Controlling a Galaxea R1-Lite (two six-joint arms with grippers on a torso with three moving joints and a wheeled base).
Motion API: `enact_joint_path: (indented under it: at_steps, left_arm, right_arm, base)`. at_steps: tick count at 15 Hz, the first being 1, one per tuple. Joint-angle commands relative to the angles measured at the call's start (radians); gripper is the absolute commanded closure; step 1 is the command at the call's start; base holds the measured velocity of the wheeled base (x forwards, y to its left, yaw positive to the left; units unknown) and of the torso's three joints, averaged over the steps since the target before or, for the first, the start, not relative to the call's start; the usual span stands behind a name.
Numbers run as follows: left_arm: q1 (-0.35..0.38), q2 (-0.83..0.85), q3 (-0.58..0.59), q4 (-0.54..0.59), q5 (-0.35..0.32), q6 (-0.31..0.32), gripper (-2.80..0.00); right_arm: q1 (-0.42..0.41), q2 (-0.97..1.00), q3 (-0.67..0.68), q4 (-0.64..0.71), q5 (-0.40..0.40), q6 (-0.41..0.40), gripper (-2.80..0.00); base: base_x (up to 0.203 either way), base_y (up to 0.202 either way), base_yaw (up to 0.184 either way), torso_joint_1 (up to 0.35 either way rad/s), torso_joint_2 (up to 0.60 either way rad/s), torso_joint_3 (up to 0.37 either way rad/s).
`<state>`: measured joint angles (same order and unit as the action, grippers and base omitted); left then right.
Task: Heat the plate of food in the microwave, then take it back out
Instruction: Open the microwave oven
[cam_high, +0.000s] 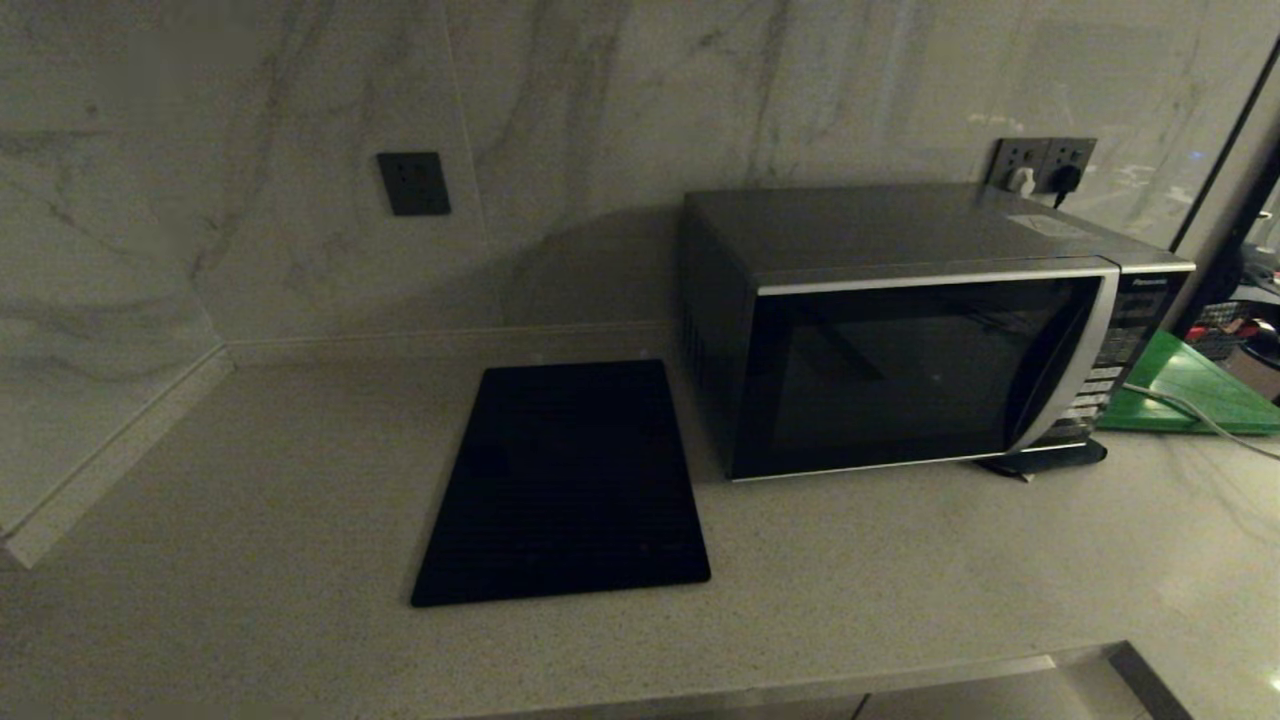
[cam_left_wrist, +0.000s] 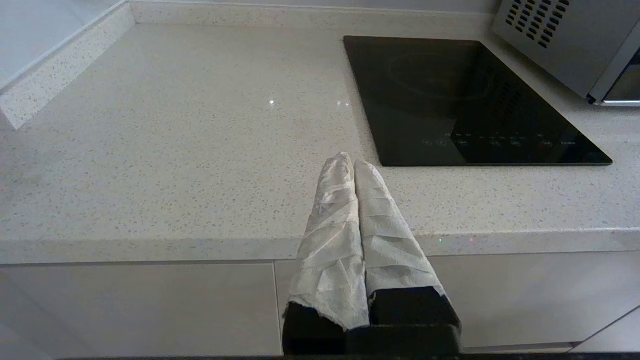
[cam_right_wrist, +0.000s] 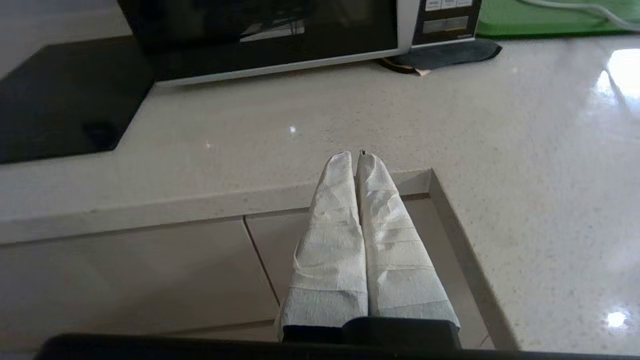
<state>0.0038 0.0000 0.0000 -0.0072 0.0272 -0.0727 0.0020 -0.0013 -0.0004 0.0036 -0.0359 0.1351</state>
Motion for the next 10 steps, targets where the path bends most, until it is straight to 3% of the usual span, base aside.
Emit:
enact_joint_path:
  at_steps: [1,10]
  left_arm:
    - [0.001,0.002,0.000,0.000,0.000,-0.001,0.00]
    - [0.001,0.002,0.000,0.000,0.001,-0.001,0.00]
  right_arm:
    - [0.001,0.001,0.002,0.000,0.001,0.001,0.00]
    - [0.001,0.001,0.003,0.001,-0.001,0.001,0.00]
  base:
    - [0.000,0.000,0.000,0.000,0.00,0.000]
    - [0.000,0.000,0.000,0.000,0.00,0.000]
